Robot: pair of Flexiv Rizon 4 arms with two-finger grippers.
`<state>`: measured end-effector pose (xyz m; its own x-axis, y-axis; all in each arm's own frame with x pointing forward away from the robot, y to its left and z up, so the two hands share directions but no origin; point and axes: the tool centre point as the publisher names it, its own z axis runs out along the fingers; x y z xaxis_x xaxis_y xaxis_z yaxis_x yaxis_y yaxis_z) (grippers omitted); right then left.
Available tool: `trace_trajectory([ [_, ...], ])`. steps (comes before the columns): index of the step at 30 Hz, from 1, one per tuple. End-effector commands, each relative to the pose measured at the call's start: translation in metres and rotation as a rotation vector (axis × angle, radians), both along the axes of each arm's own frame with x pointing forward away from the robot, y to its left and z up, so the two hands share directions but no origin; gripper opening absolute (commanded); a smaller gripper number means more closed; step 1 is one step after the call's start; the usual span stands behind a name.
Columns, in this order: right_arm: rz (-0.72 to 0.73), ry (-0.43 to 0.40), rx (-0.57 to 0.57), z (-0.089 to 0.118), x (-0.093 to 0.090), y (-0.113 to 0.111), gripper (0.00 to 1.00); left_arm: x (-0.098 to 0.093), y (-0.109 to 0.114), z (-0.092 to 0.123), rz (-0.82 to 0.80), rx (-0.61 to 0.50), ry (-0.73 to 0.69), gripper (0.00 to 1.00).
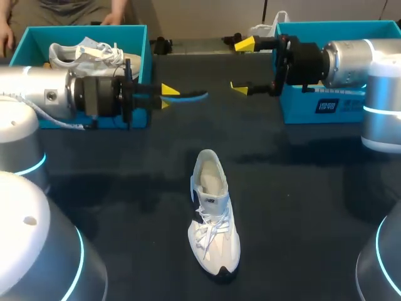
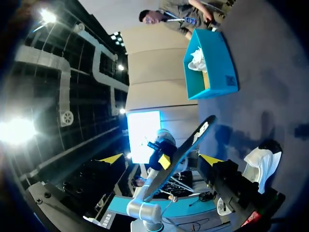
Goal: Take the shoe out of the shoebox, open the shoe tongue, remove and reinsert the insole, then place the shoe into the shoebox
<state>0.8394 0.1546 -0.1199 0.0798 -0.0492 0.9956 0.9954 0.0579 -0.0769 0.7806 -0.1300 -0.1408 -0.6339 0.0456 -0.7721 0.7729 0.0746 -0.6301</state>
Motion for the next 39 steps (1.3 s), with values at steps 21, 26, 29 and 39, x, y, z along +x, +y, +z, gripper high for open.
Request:
trace_trajectory([
  [21,-0.003,-0.001,-0.003,0.001,-0.001,0.000,1.00,-0.011,-0.010,0.009,0.026,0.198,0.952,0.00],
  [26,-0.003,-0.001,-0.003,0.001,-0.001,0.000,1.00,-0.011,-0.010,0.009,0.026,0.198,0.952,0.00],
  [29,-0.003,-0.001,-0.003,0.001,-0.001,0.000,1.00,-0.011,-0.009,0.007,0.006,0.205,1.089,0.00],
  [39,-0.003,-0.001,-0.003,0.001,-0.001,0.000,1.00,0.009,-0.009,-0.006,0.023,0.185,1.606,0.00],
])
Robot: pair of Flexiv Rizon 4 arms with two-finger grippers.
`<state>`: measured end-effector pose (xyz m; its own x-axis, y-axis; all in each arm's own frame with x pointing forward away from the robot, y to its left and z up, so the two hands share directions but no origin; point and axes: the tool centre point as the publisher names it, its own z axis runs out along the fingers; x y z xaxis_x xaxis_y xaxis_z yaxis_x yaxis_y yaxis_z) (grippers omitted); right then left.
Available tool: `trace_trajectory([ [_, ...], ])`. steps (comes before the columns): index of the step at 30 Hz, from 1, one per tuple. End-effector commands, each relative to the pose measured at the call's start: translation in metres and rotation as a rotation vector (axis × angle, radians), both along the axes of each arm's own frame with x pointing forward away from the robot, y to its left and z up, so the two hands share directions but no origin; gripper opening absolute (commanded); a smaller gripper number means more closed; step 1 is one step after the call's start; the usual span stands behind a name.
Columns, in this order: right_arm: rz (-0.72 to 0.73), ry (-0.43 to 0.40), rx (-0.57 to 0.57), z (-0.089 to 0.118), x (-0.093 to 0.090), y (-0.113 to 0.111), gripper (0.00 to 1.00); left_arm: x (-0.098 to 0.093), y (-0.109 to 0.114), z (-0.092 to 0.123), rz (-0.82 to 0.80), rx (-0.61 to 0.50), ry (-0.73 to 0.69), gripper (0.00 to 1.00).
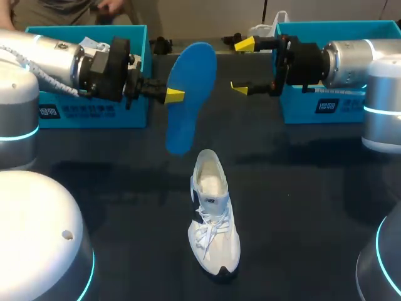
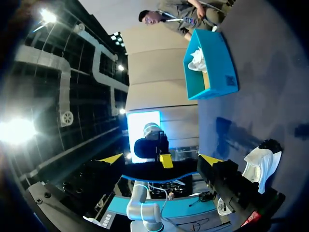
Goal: Take the shoe out of the shoebox, open the shoe tongue, remove and reinsert the insole, then place the shoe into the shoebox
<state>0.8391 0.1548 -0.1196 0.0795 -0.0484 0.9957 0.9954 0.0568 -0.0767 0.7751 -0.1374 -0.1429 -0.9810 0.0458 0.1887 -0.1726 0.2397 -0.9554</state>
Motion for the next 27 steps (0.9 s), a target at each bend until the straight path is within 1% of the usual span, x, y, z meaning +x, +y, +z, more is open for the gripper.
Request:
trace_trajectory([
  [1,-0.002,0.000,-0.003,0.000,-0.001,0.000,1.00,0.016,0.000,-0.004,0.012,-0.009,0.581,0.00],
  [4,-0.002,0.000,-0.003,0.000,-0.001,0.000,1.00,0.020,0.002,-0.005,-0.042,-0.032,0.710,0.00],
  [7,-0.002,0.000,-0.003,0.000,-0.001,0.000,1.00,0.019,0.002,-0.008,-0.046,-0.048,0.818,0.00],
  [13,-0.002,0.000,-0.003,0.000,-0.001,0.000,1.00,0.024,-0.004,-0.016,0.079,-0.089,0.943,0.00],
  [17,-0.002,0.000,-0.003,0.000,-0.001,0.000,1.00,0.035,-0.009,-0.026,0.164,-0.106,1.062,0.00],
  [19,-0.002,0.000,-0.003,0.000,-0.001,0.000,1.00,0.038,-0.011,-0.031,0.197,-0.111,1.086,0.00],
  [20,-0.002,0.000,-0.003,0.000,-0.001,0.000,1.00,0.042,-0.012,-0.036,0.240,-0.120,1.111,0.00],
  [24,-0.002,0.000,-0.003,0.000,-0.001,0.000,1.00,0.047,-0.010,-0.041,0.311,-0.141,1.179,0.00],
  [27,-0.002,0.000,-0.003,0.000,-0.001,0.000,1.00,0.048,-0.008,-0.043,0.332,-0.157,1.221,0.00],
])
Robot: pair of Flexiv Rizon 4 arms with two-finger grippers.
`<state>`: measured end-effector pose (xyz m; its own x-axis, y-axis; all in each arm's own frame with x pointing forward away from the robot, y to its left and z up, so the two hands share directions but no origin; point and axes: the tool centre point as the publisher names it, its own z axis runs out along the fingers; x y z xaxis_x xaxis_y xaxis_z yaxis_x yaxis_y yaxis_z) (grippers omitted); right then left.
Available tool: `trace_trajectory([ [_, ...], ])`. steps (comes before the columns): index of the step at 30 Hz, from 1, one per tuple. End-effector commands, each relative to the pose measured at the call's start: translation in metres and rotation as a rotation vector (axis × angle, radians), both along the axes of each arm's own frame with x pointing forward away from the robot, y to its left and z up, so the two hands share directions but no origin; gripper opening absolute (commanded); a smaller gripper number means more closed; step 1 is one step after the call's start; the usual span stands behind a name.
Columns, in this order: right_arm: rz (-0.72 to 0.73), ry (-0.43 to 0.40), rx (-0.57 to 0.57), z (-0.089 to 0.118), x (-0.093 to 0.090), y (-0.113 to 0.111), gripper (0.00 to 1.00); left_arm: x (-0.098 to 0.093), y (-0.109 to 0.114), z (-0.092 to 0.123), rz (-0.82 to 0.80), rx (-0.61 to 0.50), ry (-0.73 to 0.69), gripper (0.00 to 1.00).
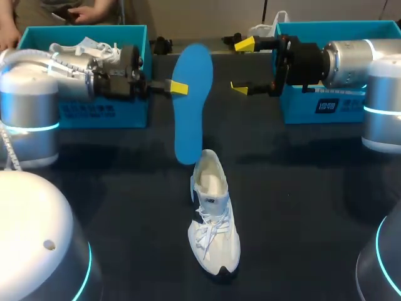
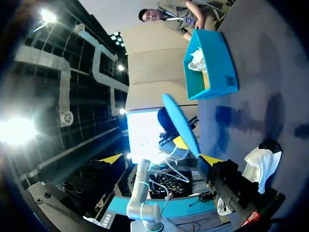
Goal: Take the shoe out of the shoebox, open the shoe tongue, remove and reinsert the insole, then place the shoe into the shoebox
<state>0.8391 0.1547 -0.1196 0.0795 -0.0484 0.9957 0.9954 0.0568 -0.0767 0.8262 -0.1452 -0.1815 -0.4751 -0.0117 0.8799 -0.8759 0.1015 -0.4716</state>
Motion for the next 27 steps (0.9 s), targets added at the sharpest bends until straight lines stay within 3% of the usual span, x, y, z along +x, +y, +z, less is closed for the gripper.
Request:
trace_trajectory([
  [1,-0.002,0.000,-0.003,0.000,-0.001,0.000,1.00,-0.003,-0.001,-0.005,0.196,-0.009,0.353,0.00],
  [14,-0.002,0.000,-0.003,0.000,-0.001,0.000,1.00,-0.006,-0.010,-0.019,0.185,-0.015,0.464,0.00],
  [27,0.023,-0.031,-0.341,0.021,-0.007,-0.005,1.00,-0.009,-0.017,-0.025,0.150,-0.035,0.492,0.00],
])
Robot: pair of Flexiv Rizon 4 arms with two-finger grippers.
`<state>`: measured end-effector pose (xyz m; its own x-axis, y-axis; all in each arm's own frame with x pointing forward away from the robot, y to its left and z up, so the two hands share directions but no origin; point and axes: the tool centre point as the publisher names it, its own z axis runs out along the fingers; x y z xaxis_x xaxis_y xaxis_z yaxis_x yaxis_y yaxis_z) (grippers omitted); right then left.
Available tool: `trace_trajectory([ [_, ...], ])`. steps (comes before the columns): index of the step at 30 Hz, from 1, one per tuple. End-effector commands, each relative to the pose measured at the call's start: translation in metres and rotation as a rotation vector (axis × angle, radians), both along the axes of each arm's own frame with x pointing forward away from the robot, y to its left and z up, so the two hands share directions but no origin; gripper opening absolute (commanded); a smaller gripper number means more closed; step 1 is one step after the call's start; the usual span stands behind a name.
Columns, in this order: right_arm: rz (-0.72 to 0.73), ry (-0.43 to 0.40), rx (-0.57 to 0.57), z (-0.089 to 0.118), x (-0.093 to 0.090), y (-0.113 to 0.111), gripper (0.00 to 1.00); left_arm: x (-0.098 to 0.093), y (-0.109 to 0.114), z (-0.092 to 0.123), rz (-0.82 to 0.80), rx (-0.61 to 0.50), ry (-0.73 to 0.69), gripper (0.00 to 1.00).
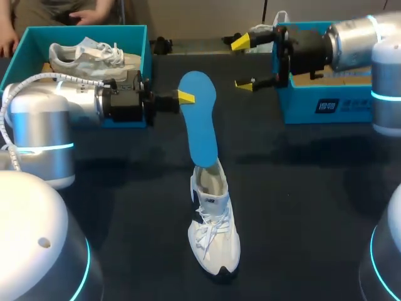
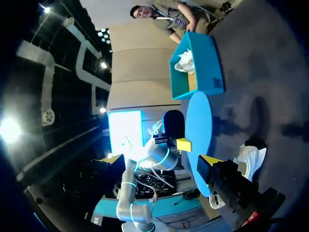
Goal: Take the shoe out of the shoebox, open the shoe tongue, remove and reinsert the insole, then place the shoe into the shoebox
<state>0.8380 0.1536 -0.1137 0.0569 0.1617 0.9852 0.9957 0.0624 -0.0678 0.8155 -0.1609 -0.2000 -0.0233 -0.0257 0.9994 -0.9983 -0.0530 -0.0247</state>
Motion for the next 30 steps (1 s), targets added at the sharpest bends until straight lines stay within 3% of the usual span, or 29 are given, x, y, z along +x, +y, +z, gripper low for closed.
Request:
trace_trajectory([
  [1,0.007,-0.012,-0.157,0.017,-0.007,-0.004,1.00,0.002,-0.001,-0.006,-0.003,-0.011,0.023,0.00],
  [11,0.016,0.047,-0.505,0.045,-0.012,0.002,1.00,0.002,-0.001,-0.006,-0.003,-0.011,0.023,0.00],
  [18,-0.005,0.076,-0.752,0.062,-0.018,0.028,1.00,0.002,-0.001,-0.006,-0.003,-0.011,0.023,0.00],
  [30,0.052,0.005,-0.916,0.065,-0.031,0.052,1.00,0.002,-0.001,-0.006,-0.003,-0.011,0.023,0.00],
])
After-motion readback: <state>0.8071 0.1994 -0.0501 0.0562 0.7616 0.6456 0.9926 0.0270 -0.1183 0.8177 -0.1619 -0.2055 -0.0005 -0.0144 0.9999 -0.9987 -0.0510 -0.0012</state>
